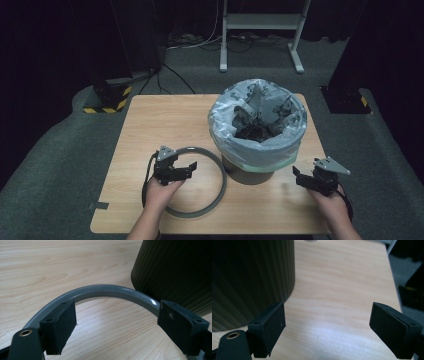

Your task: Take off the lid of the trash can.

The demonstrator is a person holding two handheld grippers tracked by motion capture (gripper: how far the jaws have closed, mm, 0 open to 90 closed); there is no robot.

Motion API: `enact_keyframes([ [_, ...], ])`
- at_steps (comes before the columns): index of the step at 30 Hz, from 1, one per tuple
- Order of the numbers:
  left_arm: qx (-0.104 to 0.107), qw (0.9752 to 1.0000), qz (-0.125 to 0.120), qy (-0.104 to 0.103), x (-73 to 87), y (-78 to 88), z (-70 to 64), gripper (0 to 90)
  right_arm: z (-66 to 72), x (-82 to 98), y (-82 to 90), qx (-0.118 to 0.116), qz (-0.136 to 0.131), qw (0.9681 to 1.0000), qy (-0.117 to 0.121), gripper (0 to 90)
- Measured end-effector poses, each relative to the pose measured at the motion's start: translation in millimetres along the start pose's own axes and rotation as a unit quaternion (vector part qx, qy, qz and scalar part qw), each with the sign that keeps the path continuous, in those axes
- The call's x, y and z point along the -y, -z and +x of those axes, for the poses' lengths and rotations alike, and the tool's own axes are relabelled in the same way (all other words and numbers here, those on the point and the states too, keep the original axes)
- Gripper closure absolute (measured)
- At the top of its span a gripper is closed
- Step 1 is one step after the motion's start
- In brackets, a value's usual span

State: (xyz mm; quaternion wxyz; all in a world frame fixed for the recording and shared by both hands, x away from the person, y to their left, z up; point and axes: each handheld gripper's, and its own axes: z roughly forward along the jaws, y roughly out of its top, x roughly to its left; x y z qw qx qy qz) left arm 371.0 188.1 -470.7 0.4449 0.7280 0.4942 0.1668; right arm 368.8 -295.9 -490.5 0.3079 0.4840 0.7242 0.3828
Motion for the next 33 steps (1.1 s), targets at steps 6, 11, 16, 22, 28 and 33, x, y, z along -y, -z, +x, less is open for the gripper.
enact_keyframes([
  [6, 0.009, 0.9994, -0.033, 0.010, -3.2, 8.9, -2.0, 15.7, 5.9, -16.6, 16.6, -0.016, -0.053, 0.9984, 0.016, 13.3],
  [11, -0.003, 0.9981, -0.060, 0.013, -5.0, 19.0, -2.0, 15.2, 11.8, -25.7, 26.0, -0.015, -0.084, 0.9961, 0.023, 13.2],
  [16, -0.005, 0.9946, -0.103, 0.017, -10.1, 32.6, -4.4, 15.3, 16.2, -34.9, 36.3, -0.011, -0.113, 0.9932, 0.026, 13.2],
  [22, 0.023, 0.9905, -0.135, 0.012, -20.5, 47.3, -11.6, 15.2, 16.5, -47.8, 55.2, 0.004, -0.148, 0.9881, 0.042, 13.3],
  [28, 0.038, 0.9812, -0.189, -0.005, -46.3, 68.7, -32.9, 15.1, 15.0, -60.0, 76.4, 0.013, -0.179, 0.9829, 0.039, 12.7],
  [33, 0.048, 0.9787, -0.198, -0.023, -87.2, 75.8, -63.0, 14.2, 17.9, -69.8, 88.0, 0.018, -0.200, 0.9785, 0.048, 12.1],
])
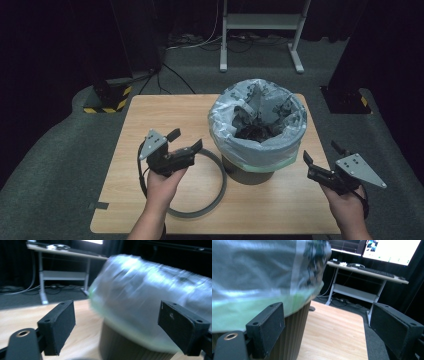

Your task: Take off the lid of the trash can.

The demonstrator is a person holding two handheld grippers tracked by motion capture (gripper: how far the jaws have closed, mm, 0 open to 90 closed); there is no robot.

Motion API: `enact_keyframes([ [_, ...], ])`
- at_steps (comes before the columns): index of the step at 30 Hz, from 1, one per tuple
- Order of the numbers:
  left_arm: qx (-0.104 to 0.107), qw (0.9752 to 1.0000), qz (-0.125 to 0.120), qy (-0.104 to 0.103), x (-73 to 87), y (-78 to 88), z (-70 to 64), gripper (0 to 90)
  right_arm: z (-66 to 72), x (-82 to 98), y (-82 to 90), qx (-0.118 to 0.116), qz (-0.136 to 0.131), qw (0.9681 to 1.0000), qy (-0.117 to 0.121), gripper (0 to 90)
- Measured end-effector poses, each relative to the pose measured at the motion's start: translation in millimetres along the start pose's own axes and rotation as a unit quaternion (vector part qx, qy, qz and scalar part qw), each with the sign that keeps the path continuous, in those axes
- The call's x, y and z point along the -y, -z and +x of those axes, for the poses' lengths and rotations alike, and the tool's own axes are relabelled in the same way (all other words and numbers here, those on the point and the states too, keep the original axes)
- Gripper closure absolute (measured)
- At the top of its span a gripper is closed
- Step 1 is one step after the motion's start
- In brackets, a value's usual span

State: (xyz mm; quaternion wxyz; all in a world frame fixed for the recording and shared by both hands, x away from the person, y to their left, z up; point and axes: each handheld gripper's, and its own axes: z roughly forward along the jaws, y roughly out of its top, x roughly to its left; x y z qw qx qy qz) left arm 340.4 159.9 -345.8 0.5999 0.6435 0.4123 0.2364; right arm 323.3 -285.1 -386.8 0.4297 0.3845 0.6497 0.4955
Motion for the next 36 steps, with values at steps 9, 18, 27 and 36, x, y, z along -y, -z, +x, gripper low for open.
enact_keyframes([
  [9, -0.010, 0.9992, 0.020, -0.034, -49.1, -40.6, -25.5, 24.1, 4.6, -13.6, 7.9, -0.004, -0.023, 0.9997, 0.005, 10.9],
  [18, -0.053, 0.9967, 0.061, 0.004, -51.2, -70.7, -17.6, 37.1, 4.7, -19.6, 11.1, -0.007, -0.030, 0.9995, -0.001, 10.8],
  [27, -0.041, 0.9975, 0.057, 0.006, -44.8, -75.6, -19.1, 55.0, 8.5, -35.5, 9.0, -0.014, -0.041, 0.9991, -0.002, 11.2],
  [36, -0.041, 0.9982, 0.039, 0.019, -41.0, -72.5, -22.7, 66.0, 6.1, -91.5, -21.6, -0.029, -0.023, 0.9992, -0.012, 15.9],
])
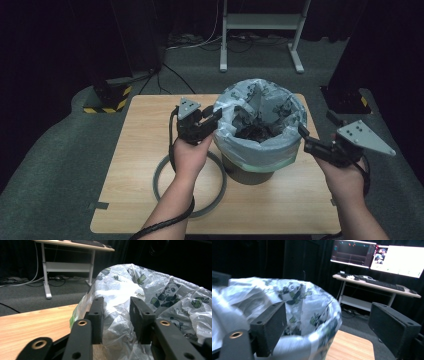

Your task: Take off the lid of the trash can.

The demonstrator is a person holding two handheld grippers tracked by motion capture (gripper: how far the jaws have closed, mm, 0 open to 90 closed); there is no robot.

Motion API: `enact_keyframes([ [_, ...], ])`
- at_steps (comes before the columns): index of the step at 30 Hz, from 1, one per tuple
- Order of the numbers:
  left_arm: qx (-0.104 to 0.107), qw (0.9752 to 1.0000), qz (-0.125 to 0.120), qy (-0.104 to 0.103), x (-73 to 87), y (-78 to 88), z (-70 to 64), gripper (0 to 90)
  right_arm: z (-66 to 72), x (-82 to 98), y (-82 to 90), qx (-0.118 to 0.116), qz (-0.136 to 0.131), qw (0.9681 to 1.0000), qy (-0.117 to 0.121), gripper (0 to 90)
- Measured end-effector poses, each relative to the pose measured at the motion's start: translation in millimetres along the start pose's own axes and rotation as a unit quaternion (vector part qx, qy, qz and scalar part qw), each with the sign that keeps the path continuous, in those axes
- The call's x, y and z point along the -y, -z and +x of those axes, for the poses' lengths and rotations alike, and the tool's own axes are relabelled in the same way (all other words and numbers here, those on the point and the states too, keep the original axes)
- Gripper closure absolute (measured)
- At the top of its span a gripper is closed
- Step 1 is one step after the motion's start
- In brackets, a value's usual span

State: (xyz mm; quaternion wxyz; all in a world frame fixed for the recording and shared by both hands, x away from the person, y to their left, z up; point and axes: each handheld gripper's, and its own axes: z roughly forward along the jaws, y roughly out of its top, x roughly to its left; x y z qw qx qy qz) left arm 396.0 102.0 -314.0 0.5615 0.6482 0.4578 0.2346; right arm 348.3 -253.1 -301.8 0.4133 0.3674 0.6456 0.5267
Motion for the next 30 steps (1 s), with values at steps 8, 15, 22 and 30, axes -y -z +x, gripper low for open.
enact_keyframes([
  [8, 0.001, 0.9999, -0.010, -0.002, 0.1, 8.7, 0.1, 78.9, -0.6, -11.2, -25.4, 0.019, 0.045, 0.9986, -0.019, 43.1],
  [15, 0.002, 0.9997, -0.021, -0.009, 1.2, 10.8, 0.1, 88.8, -9.2, -13.1, -44.5, 0.006, 0.106, 0.9925, -0.060, 66.7],
  [22, 0.007, 0.9993, -0.032, -0.020, 4.3, 10.4, -0.5, 88.9, -10.7, -13.3, -51.8, 0.013, 0.124, 0.9898, -0.069, 74.0],
  [30, 0.008, 0.9990, -0.036, -0.024, 6.3, 12.0, -0.8, 88.9, -7.7, -9.6, -55.4, 0.038, 0.147, 0.9870, -0.053, 74.3],
])
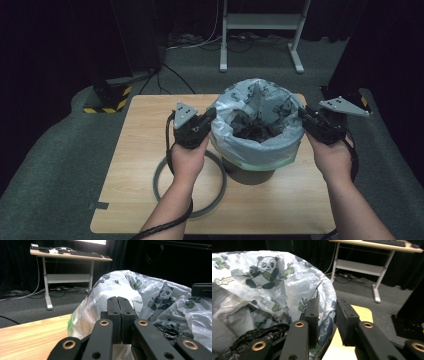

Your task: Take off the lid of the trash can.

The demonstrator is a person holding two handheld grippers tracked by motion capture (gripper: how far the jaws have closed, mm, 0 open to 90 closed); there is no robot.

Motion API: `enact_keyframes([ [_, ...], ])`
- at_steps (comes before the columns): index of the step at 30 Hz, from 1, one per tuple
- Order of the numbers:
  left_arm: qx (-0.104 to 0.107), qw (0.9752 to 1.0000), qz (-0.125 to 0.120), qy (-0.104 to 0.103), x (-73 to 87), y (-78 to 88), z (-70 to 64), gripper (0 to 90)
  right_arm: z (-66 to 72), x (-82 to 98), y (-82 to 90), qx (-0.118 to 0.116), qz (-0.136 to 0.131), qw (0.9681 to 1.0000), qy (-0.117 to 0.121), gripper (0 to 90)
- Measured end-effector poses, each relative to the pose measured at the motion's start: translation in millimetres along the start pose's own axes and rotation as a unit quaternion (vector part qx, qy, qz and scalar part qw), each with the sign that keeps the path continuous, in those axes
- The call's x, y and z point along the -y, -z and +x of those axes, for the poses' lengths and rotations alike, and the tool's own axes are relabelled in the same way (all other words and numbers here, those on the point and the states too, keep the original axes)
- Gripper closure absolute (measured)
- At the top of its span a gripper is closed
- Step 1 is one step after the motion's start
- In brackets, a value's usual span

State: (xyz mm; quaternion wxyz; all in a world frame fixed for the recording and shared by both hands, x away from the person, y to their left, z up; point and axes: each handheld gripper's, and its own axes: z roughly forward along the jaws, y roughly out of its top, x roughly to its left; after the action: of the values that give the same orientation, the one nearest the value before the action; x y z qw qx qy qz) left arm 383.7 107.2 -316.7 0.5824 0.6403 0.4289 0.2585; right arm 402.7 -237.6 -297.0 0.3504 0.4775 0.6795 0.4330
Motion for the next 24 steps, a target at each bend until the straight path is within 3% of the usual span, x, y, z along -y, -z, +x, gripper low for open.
enact_keyframes([
  [2, 0.001, 1.0000, -0.001, 0.000, 0.3, 0.3, 0.0, 88.9, 1.3, -0.6, 0.8, 0.008, -0.006, 0.9999, 0.007, 77.5],
  [3, 0.001, 1.0000, -0.002, -0.001, 0.5, 0.6, 0.0, 88.8, 3.1, -2.1, 3.0, 0.021, -0.018, 0.9995, 0.016, 85.3],
  [5, 0.005, 1.0000, -0.005, -0.004, 1.8, 1.3, 1.6, 88.8, 5.4, -2.3, 3.8, 0.024, -0.023, 0.9991, 0.027, 90.0],
  [8, 0.007, 0.9999, -0.006, 0.006, 2.2, 2.0, 2.4, 88.6, 8.9, 0.3, 3.2, 0.024, -0.035, 0.9983, 0.040, 90.0],
  [12, 0.008, 0.9999, -0.012, 0.007, 2.6, 3.2, 1.7, 89.1, 9.3, -0.8, 10.7, 0.027, -0.069, 0.9967, 0.032, 90.0],
  [14, 0.010, 0.9997, -0.018, 0.010, 3.1, 4.5, 0.9, 89.1, 9.5, -1.4, 14.4, 0.017, -0.083, 0.9960, 0.029, 90.0],
  [18, 0.011, 0.9996, -0.025, 0.002, 2.7, 6.7, -1.4, 89.6, 12.0, -0.7, 20.2, 0.014, -0.101, 0.9943, 0.032, 90.0],
  [24, 0.014, 0.9995, -0.025, 0.011, 3.7, 6.3, -1.6, 89.8, 8.3, 2.2, 20.5, 0.024, -0.095, 0.9948, 0.029, 89.9],
])
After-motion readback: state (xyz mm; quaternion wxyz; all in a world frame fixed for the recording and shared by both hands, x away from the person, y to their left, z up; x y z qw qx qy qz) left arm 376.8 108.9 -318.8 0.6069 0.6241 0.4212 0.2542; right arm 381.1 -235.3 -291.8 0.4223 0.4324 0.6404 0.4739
